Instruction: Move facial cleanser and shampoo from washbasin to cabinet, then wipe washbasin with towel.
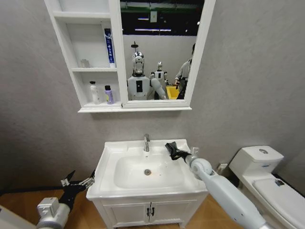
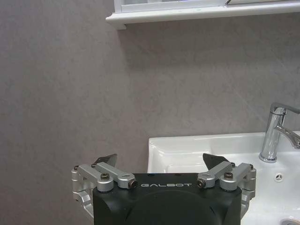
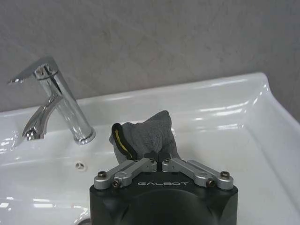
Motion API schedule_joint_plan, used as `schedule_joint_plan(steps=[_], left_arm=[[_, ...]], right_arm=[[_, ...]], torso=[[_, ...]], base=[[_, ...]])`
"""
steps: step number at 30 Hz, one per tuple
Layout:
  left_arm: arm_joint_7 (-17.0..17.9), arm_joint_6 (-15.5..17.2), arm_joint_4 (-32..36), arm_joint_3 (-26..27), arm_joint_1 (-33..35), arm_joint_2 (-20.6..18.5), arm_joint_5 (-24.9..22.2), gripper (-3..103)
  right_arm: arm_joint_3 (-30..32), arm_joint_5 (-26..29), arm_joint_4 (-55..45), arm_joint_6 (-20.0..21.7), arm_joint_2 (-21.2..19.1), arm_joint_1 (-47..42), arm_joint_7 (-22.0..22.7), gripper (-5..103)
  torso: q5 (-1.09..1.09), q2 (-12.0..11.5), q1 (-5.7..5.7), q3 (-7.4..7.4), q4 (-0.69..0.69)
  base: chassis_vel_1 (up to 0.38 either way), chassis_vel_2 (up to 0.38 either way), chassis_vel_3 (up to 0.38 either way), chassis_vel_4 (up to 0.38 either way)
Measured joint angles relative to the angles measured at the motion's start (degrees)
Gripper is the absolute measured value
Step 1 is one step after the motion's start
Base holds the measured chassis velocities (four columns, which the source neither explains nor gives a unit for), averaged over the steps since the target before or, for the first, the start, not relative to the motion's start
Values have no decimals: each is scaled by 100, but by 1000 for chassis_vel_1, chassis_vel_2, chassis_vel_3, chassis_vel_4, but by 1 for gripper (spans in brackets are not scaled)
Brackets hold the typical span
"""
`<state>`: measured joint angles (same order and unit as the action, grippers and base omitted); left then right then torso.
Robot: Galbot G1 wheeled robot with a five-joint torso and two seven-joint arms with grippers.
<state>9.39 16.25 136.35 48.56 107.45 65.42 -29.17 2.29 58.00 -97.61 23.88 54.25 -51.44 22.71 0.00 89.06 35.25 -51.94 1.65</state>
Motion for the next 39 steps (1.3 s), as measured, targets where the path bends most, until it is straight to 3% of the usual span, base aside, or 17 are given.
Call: schedule_joint_plan(steps=[8, 15, 26, 39], left_arm=[[0, 0, 0, 0, 0, 0, 0, 100], [0, 0, 0, 0, 0, 0, 0, 100], [0, 0, 0, 0, 0, 0, 0, 100], [0, 0, 0, 0, 0, 0, 0, 100]], right_arm=[[-419, -213, 707, -5, 660, -102, 974, 1], [-685, -310, 1423, -51, 740, 208, 992, 1], [-1088, -403, 2414, -118, 1265, 790, 881, 0], [-1701, -45, 3278, -65, 2071, 1393, 761, 0]], torso=[[1, 0, 0, 0, -1], [0, 0, 0, 0, 0], [-1, 0, 0, 0, 0], [-1, 0, 1, -1, -1]], base=[[0, 0, 0, 0], [0, 0, 0, 0], [0, 0, 0, 0], [0, 0, 0, 0]])
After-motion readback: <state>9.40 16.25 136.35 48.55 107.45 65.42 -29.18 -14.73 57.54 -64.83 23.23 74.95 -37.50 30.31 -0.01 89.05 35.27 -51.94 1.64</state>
